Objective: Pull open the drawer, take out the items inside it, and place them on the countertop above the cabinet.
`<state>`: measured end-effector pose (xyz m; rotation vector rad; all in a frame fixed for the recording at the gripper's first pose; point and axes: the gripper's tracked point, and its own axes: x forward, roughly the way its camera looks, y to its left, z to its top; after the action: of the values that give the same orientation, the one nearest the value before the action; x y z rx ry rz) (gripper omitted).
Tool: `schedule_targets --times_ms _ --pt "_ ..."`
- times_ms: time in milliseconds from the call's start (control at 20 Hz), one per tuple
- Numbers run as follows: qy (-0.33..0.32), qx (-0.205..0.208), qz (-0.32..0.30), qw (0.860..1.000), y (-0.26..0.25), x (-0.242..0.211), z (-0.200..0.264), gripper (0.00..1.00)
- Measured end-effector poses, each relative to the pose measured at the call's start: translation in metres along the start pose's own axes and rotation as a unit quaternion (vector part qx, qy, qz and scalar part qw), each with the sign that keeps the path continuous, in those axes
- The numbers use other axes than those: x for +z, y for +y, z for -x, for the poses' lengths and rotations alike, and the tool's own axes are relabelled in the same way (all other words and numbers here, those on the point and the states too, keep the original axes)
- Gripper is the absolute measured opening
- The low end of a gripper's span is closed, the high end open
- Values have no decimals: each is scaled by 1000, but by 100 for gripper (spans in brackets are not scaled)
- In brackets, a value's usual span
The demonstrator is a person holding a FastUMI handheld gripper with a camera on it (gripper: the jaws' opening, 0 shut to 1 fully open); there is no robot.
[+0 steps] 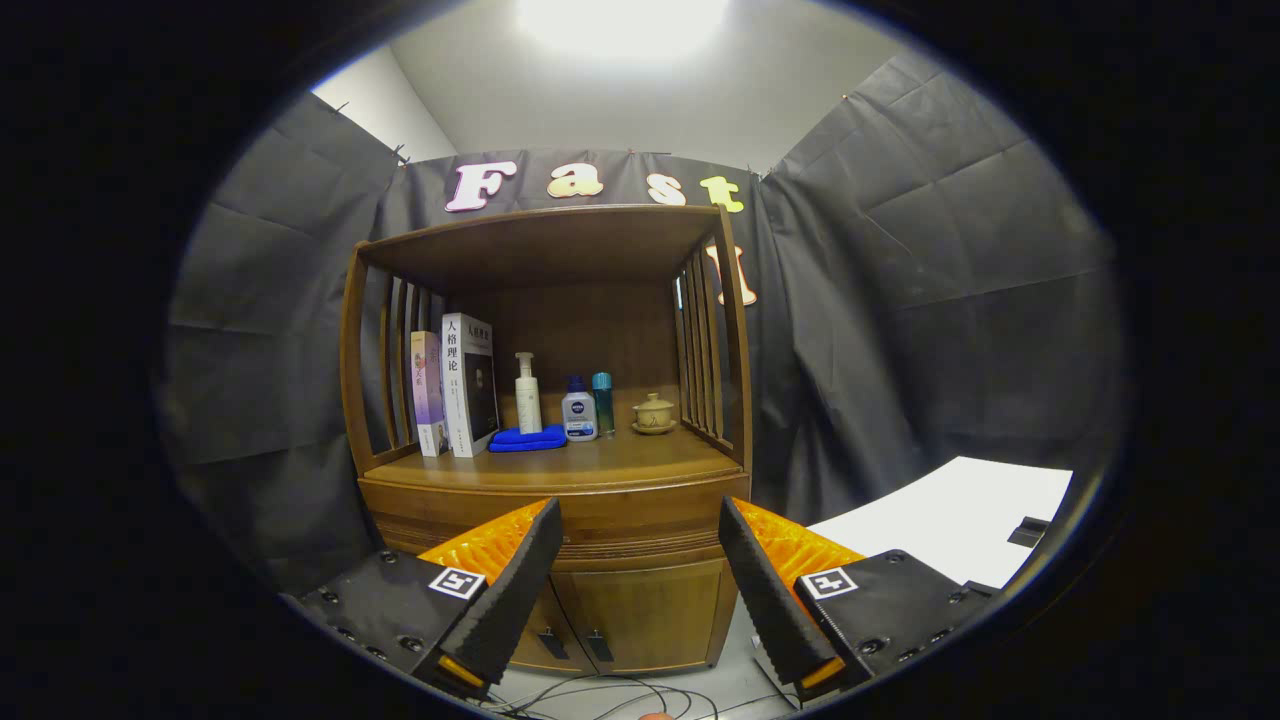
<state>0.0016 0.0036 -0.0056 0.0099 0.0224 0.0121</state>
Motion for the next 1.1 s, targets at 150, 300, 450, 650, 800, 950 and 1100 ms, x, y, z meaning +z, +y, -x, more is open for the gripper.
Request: schedule_targets --times_ms 150,300,450,650,800,950,1100 --pt "4 2 6 1000 1 -1 0 98" --pt "5 4 15 1000 2 -1 -3 98" --pt "3 9 26 1000 10 -4 -25 99" --pt "12 23 27 999 34 -14 -68 99" --pt "21 38 18 999 48 -22 -81 99" --pt "38 56 13 998 64 -35 -97 99" --pt "60 68 6 996 85 -51 -121 99"
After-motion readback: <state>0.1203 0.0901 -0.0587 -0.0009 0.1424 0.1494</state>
